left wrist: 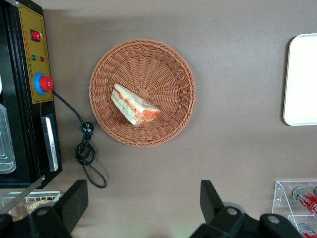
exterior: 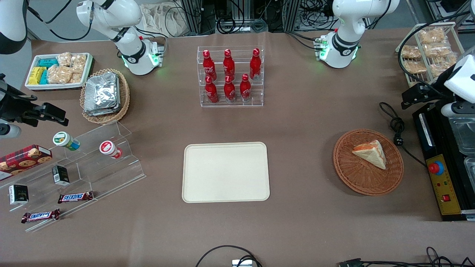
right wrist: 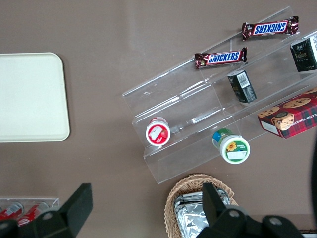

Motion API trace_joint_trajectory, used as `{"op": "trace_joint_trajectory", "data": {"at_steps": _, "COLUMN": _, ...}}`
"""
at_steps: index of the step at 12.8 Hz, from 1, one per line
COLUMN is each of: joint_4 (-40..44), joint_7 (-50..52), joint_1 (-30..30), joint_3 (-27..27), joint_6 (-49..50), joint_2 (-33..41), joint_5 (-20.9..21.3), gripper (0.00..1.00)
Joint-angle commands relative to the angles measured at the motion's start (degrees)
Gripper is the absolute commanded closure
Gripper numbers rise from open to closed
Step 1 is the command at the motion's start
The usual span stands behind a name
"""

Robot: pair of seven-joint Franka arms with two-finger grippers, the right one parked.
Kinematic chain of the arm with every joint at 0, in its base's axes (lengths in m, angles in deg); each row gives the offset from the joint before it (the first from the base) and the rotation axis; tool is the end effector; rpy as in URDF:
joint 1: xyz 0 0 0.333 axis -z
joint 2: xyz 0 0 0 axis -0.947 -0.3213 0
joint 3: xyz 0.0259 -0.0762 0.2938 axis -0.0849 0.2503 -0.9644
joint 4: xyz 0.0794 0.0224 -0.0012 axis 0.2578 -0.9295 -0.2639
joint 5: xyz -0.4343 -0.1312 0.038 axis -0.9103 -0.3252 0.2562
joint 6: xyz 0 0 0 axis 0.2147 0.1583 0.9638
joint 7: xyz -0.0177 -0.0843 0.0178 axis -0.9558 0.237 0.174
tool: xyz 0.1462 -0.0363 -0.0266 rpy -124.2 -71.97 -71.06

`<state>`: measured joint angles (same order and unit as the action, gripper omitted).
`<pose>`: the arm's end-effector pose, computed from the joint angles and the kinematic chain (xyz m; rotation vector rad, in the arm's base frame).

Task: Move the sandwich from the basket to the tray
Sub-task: 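Move the left gripper over the wrapped sandwich in the wicker basket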

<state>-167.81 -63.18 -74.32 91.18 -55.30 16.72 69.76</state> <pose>0.6051 -0.0134 0.5577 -3.1383 0.0366 0.0698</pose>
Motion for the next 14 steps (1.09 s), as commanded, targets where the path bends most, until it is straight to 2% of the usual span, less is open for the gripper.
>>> {"op": "trace_joint_trajectory", "data": {"at_steps": 1, "joint_4": 1.3, "joint_7": 3.85, "joint_1": 0.61, "joint_3": -0.18, "joint_6": 1.14, "joint_2": -0.52, "joint_5": 0.78, "gripper": 0.0}}
{"op": "trace_joint_trajectory", "data": {"at_steps": 5, "joint_4": 0.78, "joint_7": 4.23, "joint_1": -0.01, "joint_3": -0.53, "joint_6": 0.79, "joint_2": -1.66, "joint_5": 0.86, "gripper": 0.0}}
{"op": "trace_joint_trajectory", "data": {"at_steps": 7, "joint_4": -0.27, "joint_7": 7.63, "joint_1": -0.1, "joint_3": -0.79, "joint_6": -0.34, "joint_2": -2.97, "joint_5": 0.95, "gripper": 0.0}}
{"op": "trace_joint_trajectory", "data": {"at_steps": 14, "joint_4": -18.54, "joint_7": 23.53, "joint_1": -2.91, "joint_3": -0.79, "joint_6": -19.31, "joint_2": -1.57, "joint_5": 1.04, "gripper": 0.0}}
